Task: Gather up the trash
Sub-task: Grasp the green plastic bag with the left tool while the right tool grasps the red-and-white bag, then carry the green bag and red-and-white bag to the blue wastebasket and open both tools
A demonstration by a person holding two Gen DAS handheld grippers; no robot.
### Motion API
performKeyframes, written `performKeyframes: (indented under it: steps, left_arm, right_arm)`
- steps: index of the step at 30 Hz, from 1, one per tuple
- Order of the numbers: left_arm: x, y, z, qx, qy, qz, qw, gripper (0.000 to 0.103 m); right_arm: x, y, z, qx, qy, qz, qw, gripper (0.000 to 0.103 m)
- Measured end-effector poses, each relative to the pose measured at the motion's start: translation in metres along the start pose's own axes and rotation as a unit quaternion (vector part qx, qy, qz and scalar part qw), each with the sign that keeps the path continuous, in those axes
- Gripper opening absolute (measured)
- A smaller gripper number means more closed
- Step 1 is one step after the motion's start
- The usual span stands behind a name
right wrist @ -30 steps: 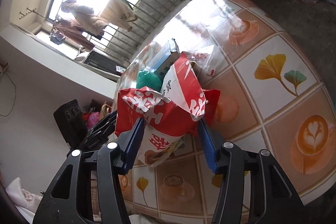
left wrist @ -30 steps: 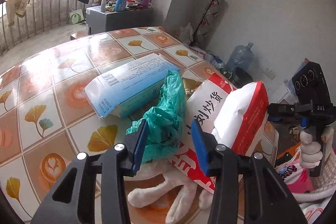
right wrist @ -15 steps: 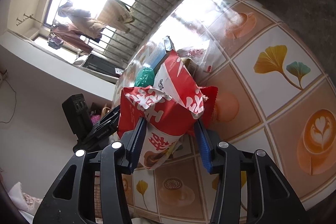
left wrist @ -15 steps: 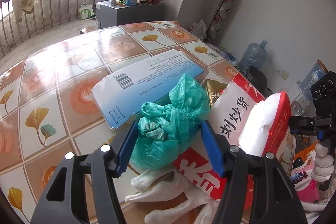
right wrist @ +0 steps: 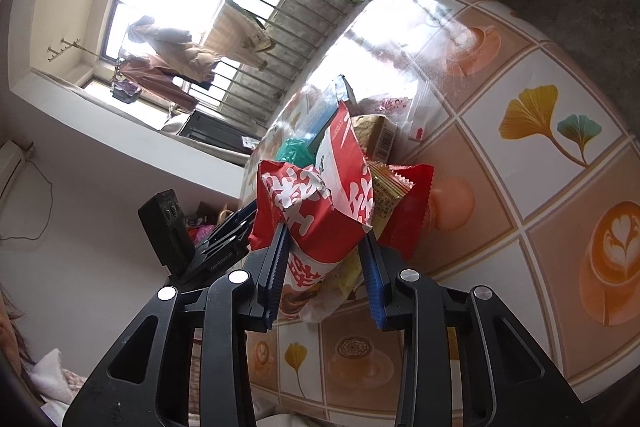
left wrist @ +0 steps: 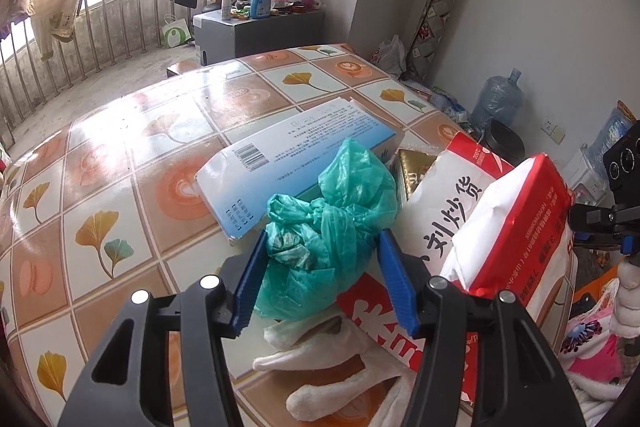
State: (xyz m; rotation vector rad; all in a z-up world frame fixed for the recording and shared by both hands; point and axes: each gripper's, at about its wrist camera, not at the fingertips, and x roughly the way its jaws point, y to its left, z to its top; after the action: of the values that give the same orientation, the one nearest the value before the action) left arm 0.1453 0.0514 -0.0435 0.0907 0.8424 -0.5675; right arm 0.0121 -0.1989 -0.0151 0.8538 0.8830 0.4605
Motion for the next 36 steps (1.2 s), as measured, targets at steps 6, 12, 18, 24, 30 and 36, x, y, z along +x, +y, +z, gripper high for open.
performKeyframes:
  steps: [6,12,18,24,30,36]
  left_arm:
    - [-0.033,0.014,0.005,-0.023,-0.029,-0.005,0.9993,0.054]
    - [-0.066,0.013,0.019,-0.032,-0.063,-0.013,0.9974,0.053]
    - [-0.087,-0.004,0.037,-0.022,-0.092,-0.032,0.995,0.053]
    - [-0.089,-0.037,0.065,-0.001,-0.105,-0.068,0.9922,0.053]
    - [-0.067,-0.088,0.105,0.018,-0.09,-0.124,0.988,0.054]
    - [-0.024,-0.169,0.141,0.054,-0.058,-0.189,0.9787,0.054]
  right_arm:
    - [-0.014,0.006,0.002,0.001,-0.009,0.049,0.999,0.03]
    - [-0.035,0.012,0.011,-0.002,-0.038,0.09,0.995,0.029]
    - [-0.067,0.019,0.019,-0.025,-0.092,0.1,0.99,0.029]
    - [-0.103,0.015,0.022,-0.042,-0.167,0.097,0.98,0.029]
    - [-0.151,-0.005,0.026,-0.045,-0.241,0.062,0.967,0.029]
    - [-0.218,-0.035,0.021,-0.038,-0.326,-0.035,0.944,0.029]
